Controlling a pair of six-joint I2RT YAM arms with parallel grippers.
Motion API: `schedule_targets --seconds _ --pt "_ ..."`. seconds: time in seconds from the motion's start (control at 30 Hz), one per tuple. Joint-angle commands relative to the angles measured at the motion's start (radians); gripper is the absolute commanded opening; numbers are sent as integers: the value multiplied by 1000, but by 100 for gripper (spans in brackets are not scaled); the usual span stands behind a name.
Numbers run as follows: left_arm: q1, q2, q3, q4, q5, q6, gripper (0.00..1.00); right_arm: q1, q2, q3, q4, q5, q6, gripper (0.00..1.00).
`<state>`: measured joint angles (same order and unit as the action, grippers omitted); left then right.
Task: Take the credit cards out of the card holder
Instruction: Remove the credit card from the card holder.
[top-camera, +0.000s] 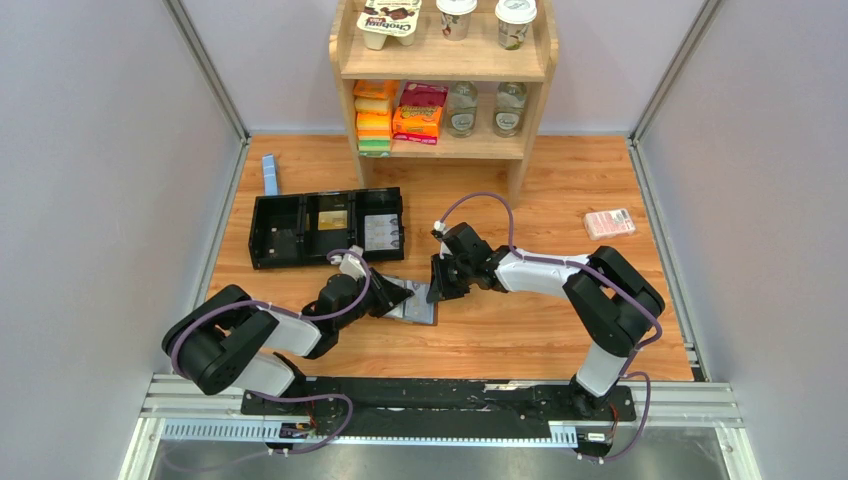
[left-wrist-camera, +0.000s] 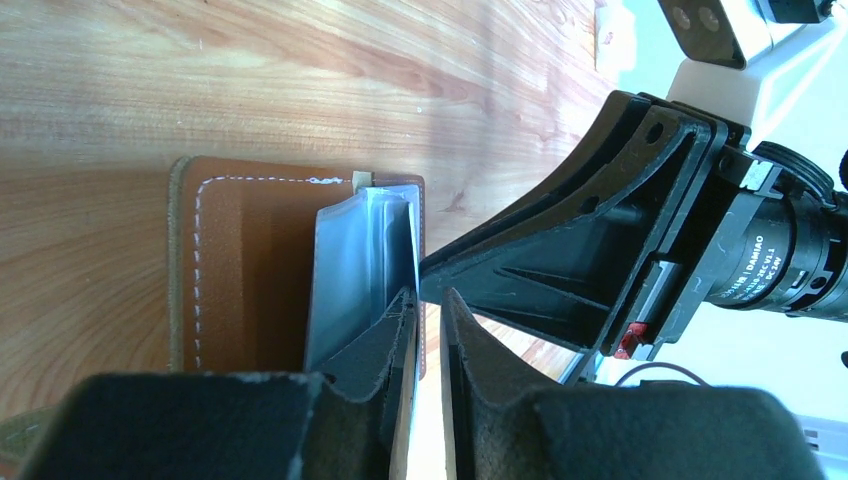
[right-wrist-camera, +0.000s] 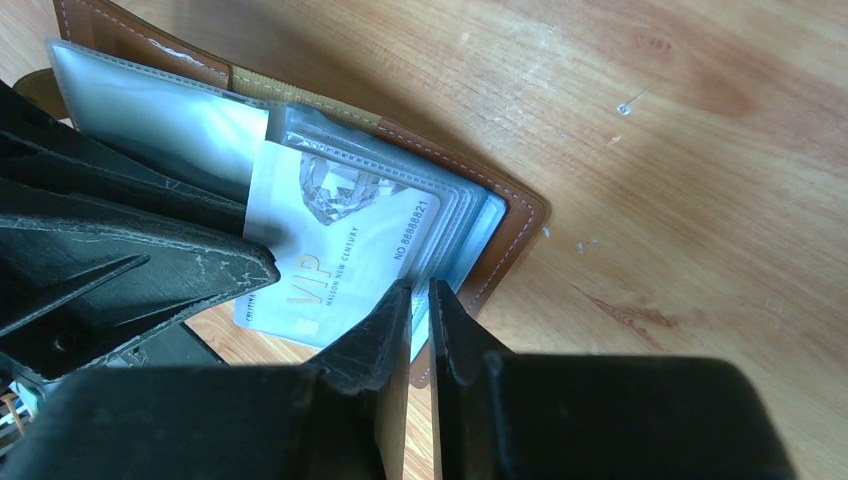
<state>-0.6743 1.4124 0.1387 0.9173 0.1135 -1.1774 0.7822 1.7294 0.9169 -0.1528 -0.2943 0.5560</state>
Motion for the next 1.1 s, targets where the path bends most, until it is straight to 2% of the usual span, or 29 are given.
schedule_targets --seconds 0.0,0.1,0.17,0.27,0.47,0.77,1.07 --pt "-10 11 42 77 75 -8 21 9 41 -4 16 15 -25 14" --pt "-10 -6 39 72 71 -2 18 11 48 -6 15 20 -28 14" --pt "-8 -33 35 48 58 2 8 9 58 -7 9 29 -33 14" --pt "-8 -79 25 2 31 13 1 11 82 -3 -11 44 -39 13" --pt "-7 -202 12 -150 -8 38 0 2 125 2 -36 61 -30 8" --pt "-5 -389 -7 -349 -67 64 0 -8 133 0 -36 64 -28 7" --pt "-5 -599 67 -771 -175 180 0 -12 124 -1 -40 60 -37 8"
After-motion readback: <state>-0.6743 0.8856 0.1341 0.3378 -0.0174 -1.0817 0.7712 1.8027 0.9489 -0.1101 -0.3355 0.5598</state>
